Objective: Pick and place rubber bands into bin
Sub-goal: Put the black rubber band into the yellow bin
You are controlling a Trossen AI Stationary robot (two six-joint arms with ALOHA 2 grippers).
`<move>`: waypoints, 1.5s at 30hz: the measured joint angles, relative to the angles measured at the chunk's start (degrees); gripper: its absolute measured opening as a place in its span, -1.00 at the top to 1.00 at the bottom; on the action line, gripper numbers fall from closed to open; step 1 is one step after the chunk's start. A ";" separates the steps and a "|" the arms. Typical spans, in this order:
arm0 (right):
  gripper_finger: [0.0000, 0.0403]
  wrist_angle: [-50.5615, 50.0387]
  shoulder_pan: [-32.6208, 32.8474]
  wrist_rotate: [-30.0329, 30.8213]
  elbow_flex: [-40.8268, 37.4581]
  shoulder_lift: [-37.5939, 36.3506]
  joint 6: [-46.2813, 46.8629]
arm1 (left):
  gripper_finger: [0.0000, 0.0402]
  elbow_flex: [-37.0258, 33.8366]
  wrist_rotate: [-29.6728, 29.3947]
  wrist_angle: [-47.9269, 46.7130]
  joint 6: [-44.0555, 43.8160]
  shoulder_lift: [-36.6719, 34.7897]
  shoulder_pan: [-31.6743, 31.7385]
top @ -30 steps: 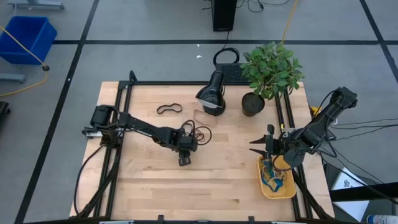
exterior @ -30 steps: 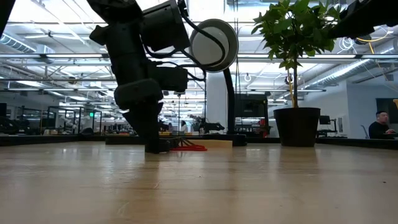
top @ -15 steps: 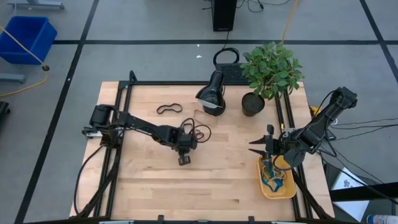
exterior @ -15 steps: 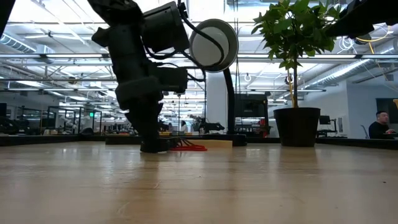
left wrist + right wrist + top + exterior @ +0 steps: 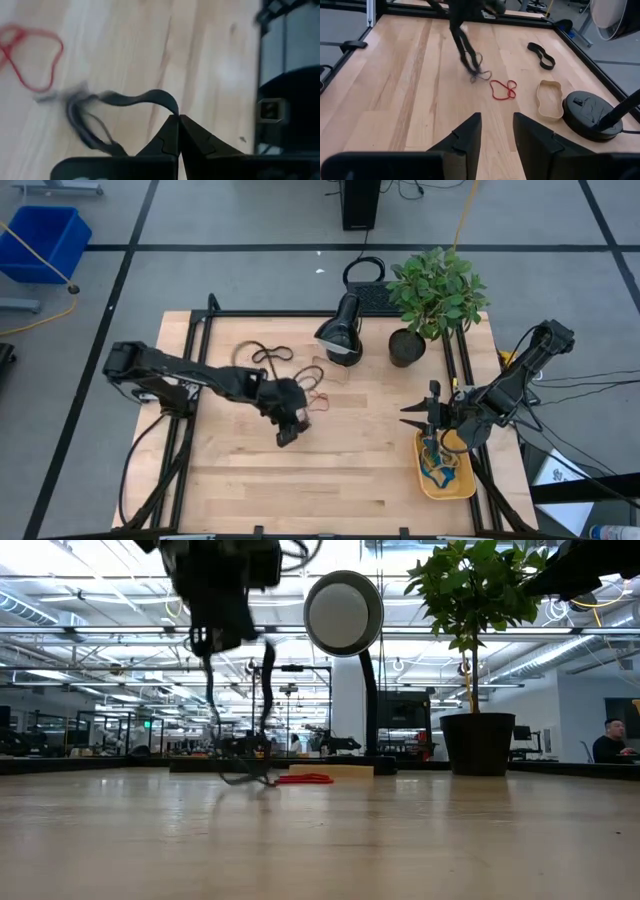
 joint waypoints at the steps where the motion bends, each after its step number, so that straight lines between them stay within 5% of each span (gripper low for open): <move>1: 0.48 0.15 0.00 0.01 0.00 -0.02 -0.01 | 0.98 0.00 -0.06 0.70 -0.55 -1.23 0.01; 20: 0.48 15.03 -0.48 0.07 0.00 0.18 -13.73 | 0.95 0.09 -6.89 25.52 5.68 -5.93 -0.33; 32: 0.47 38.55 -10.38 -0.53 0.00 8.68 -25.10 | 0.97 0.11 -8.86 31.80 11.14 -5.95 -1.59; 45: 0.49 69.91 -23.10 -22.77 0.00 27.77 -29.81 | 0.94 0.11 -10.72 31.95 12.55 -5.93 -2.21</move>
